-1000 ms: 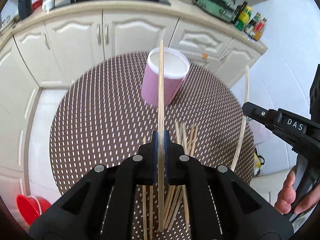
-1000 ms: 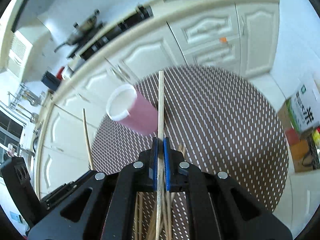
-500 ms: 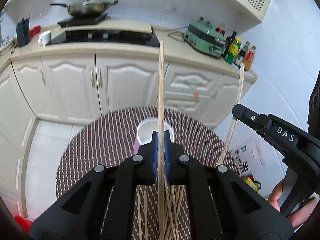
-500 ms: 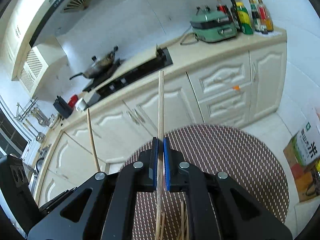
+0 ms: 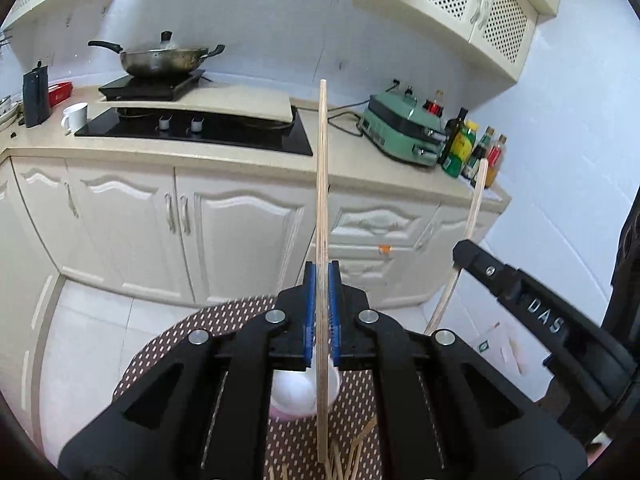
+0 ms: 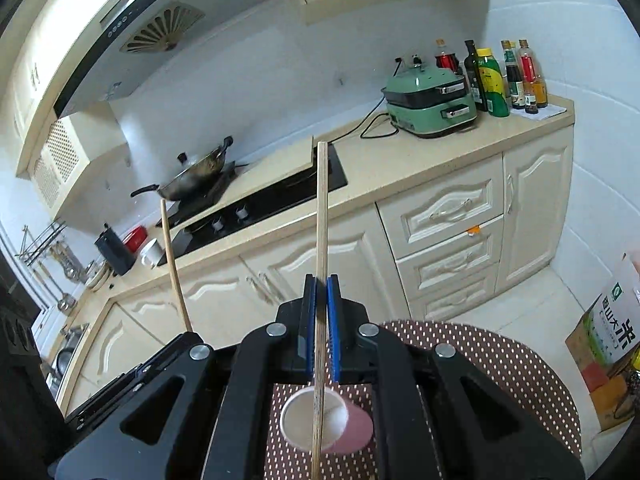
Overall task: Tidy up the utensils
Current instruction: 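Lower the left tool's stick into the pink cup while the right tool lowers its stick in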
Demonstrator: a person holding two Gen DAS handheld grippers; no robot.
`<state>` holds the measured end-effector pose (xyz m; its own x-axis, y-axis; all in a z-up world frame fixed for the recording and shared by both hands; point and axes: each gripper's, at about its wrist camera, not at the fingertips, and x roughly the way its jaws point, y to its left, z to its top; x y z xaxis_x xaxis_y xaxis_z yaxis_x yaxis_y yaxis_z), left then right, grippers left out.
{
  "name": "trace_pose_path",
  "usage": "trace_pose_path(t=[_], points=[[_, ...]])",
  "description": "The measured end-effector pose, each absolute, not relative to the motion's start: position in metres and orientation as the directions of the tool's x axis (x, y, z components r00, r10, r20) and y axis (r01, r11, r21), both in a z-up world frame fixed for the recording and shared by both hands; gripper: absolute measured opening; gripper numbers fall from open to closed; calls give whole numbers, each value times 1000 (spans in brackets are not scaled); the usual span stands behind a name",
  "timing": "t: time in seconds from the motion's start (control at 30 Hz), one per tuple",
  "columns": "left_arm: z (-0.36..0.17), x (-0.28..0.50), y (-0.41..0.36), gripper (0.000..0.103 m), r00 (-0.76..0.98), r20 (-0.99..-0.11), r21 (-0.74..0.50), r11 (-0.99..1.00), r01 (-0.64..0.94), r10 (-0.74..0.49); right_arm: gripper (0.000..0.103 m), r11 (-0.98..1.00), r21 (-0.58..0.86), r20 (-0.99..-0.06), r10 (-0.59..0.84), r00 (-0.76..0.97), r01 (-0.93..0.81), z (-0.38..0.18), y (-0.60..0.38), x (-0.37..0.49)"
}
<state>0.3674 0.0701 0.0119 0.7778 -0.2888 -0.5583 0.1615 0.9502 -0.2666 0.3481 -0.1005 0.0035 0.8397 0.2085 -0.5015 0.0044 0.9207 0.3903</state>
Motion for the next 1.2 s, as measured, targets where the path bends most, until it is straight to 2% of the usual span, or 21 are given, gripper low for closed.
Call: trace_pose_path(t=[0.27, 0.53, 0.8, 1.2], points=[[-8, 402, 60, 7, 787, -552, -241, 957, 164, -274, 5, 919, 393, -492, 185, 851, 27, -9, -100, 384], [-51, 421, 64, 7, 770, -580, -244, 959, 147, -266, 4, 924, 382, -547, 217, 808, 10, -52, -87, 402], [-90, 415, 67, 7, 743, -628, -211, 969, 126, -233, 5, 938, 346, -613, 226, 757, 1, -85, -73, 395], [-111, 397, 62, 7, 694, -678, -211, 968, 133, -243, 5, 943, 331, -659, 258, 706, -35, -96, -63, 379]])
